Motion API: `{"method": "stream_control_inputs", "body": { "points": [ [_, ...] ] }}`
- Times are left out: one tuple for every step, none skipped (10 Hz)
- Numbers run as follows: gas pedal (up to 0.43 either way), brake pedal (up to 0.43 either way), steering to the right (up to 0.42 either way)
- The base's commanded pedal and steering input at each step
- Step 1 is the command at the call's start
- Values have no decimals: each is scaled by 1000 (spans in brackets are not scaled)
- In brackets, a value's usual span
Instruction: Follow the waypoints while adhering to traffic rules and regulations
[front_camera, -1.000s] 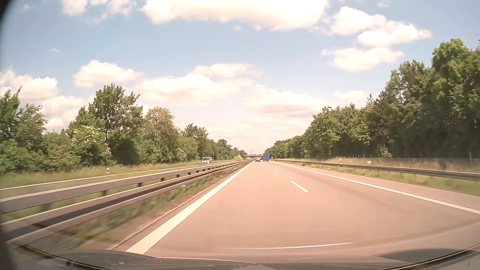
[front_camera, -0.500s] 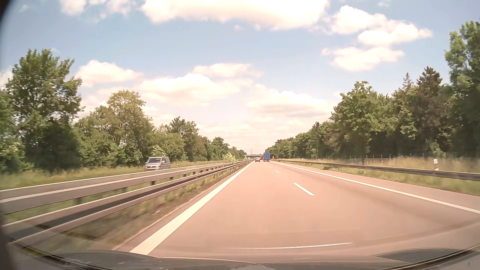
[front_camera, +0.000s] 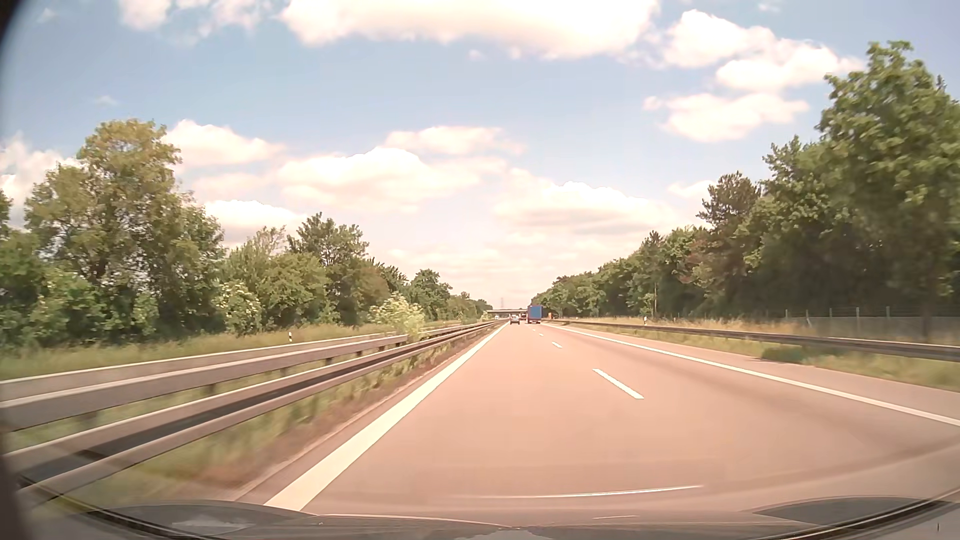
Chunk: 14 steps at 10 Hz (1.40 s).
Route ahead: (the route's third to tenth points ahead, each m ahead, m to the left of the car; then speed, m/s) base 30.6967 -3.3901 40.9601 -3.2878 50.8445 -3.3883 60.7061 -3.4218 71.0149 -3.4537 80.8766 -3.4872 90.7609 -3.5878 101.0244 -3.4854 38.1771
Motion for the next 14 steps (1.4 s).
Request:
{"method": "stream_control_inputs", "body": {
  "points": [
    [429, 6, -2],
    [429, 12, -2],
    [429, 12, -1],
    [429, 12, 0],
    [429, 12, 1],
    [429, 12, 1],
    [429, 12, 1],
    [429, 12, 1],
    [429, 12, 0],
    [429, 12, 0],
    [429, 12, 0],
    [429, 12, -1],
    [429, 12, -1],
    [429, 12, -1]
  ]
}}
